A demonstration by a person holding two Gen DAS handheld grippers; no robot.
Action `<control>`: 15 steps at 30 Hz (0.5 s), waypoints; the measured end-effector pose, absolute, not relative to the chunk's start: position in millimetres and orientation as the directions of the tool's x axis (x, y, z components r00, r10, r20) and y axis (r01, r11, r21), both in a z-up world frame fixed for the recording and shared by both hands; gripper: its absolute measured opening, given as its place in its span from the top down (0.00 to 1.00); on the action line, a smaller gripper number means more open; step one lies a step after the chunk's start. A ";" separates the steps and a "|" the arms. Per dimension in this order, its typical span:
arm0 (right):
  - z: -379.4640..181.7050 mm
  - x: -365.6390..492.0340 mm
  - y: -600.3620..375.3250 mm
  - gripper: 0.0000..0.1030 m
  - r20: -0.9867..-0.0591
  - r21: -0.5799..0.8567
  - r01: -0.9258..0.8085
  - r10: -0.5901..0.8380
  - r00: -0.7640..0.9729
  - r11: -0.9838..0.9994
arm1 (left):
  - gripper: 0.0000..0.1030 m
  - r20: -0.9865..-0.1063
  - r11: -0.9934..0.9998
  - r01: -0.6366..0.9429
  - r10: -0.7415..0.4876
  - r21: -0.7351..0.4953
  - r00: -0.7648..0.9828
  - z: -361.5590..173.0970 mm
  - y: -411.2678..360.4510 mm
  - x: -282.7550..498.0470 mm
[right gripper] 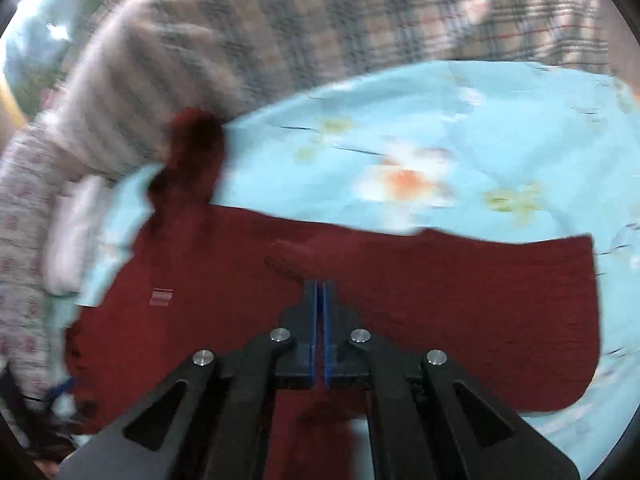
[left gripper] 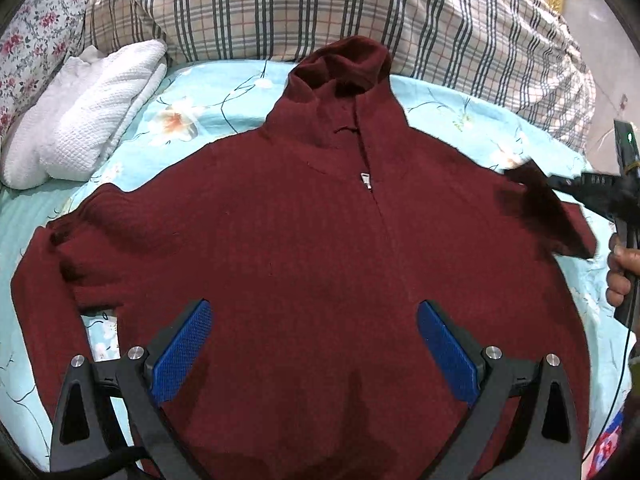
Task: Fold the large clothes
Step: 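Grasp the sweater sleeve with the right gripper and lift it across the body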
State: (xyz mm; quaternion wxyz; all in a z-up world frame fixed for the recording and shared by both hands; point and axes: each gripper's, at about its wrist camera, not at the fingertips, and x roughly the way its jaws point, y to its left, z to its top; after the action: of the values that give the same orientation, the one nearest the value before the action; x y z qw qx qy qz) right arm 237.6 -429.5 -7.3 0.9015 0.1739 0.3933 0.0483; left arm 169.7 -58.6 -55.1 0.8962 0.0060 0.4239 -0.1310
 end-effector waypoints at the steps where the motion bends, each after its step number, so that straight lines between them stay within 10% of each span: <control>1: -3.6 237.4 -415.0 0.98 -0.671 0.385 0.016 0.268 0.691 0.923 | 0.01 -0.758 0.964 0.242 -0.239 -0.110 0.607 -54.4 -56.3 168.7; 15: -58.2 291.9 -176.6 0.98 -0.552 0.660 -0.313 0.723 0.416 0.683 | 0.02 -0.709 0.941 0.196 -0.338 -0.277 0.619 -46.9 22.5 159.1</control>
State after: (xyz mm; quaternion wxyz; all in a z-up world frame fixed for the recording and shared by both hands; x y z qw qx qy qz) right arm 291.9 -176.6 -58.2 0.8078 0.2358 0.4350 0.3205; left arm 159.1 22.5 -46.9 0.8954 -0.0865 0.4106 -0.1489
